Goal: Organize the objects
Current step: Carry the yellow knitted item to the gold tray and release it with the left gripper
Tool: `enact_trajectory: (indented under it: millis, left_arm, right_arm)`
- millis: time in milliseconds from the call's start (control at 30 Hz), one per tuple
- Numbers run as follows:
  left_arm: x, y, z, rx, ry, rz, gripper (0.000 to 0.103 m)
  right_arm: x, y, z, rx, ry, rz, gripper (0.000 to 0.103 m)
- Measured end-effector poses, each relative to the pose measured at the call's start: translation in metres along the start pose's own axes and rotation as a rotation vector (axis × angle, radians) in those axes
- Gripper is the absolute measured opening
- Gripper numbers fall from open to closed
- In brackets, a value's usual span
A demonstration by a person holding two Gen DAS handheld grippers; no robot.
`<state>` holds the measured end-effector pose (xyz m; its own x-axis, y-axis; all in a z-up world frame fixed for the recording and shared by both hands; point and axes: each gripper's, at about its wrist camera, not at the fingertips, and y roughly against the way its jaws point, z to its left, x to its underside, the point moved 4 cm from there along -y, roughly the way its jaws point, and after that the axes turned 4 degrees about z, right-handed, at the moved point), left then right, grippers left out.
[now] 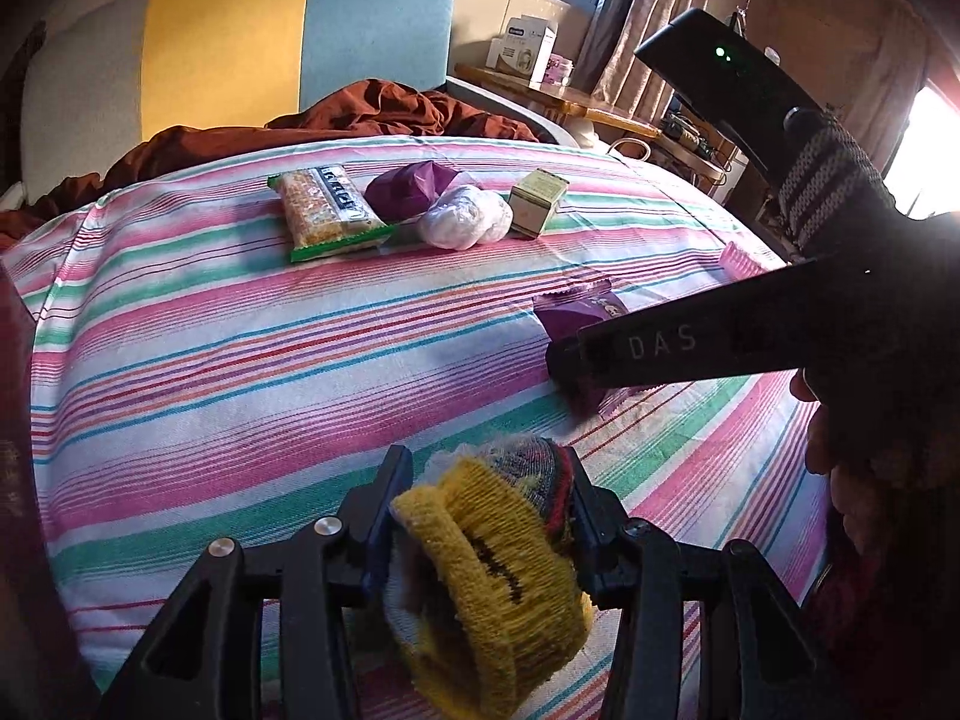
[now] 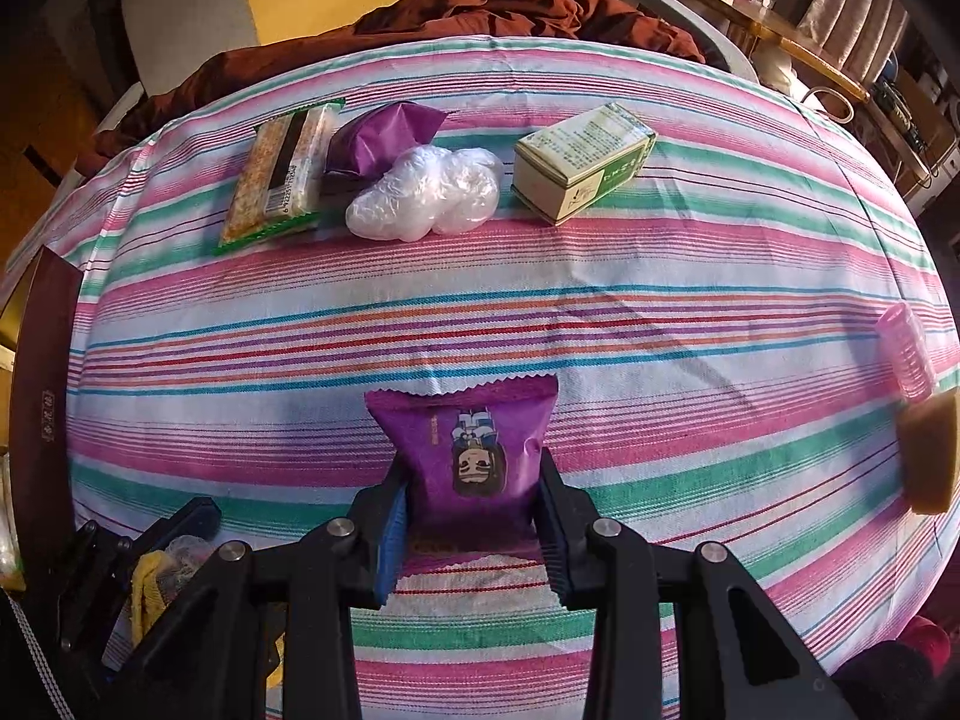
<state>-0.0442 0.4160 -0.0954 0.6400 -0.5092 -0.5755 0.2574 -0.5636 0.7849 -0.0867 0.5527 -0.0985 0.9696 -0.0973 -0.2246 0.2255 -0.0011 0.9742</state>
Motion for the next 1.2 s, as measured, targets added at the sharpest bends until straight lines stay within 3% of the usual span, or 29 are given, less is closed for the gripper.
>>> enact_trajectory:
  millis: [267,433,467,600,1000,1200]
  left_arm:
    - [0.008,0.015,-0.004,-0.091,-0.022,-0.017,0.043]
    - [0.013,0.027,0.001,-0.101,-0.004,-0.012,0.042]
    - [0.014,0.030,0.002,-0.102,0.000,-0.013,0.042]
    - [0.017,0.043,0.007,-0.109,0.010,-0.024,0.042]
    - [0.019,0.100,0.023,-0.123,0.028,-0.110,0.042]
    - [0.024,0.125,0.049,-0.141,0.088,-0.129,0.042]
  right_arm:
    - [-0.001,0.001,-0.004,0.002,0.014,-0.008,0.037]
    - [0.009,0.005,-0.013,0.006,0.023,-0.012,0.037]
    - [0.026,0.010,-0.009,0.007,0.024,-0.013,0.037]
    - [0.003,-0.004,0.002,0.011,0.030,-0.014,0.037]
    - [0.000,-0.004,0.005,0.008,0.029,-0.015,0.037]
    - [-0.001,-0.005,0.006,0.015,0.035,-0.017,0.037]
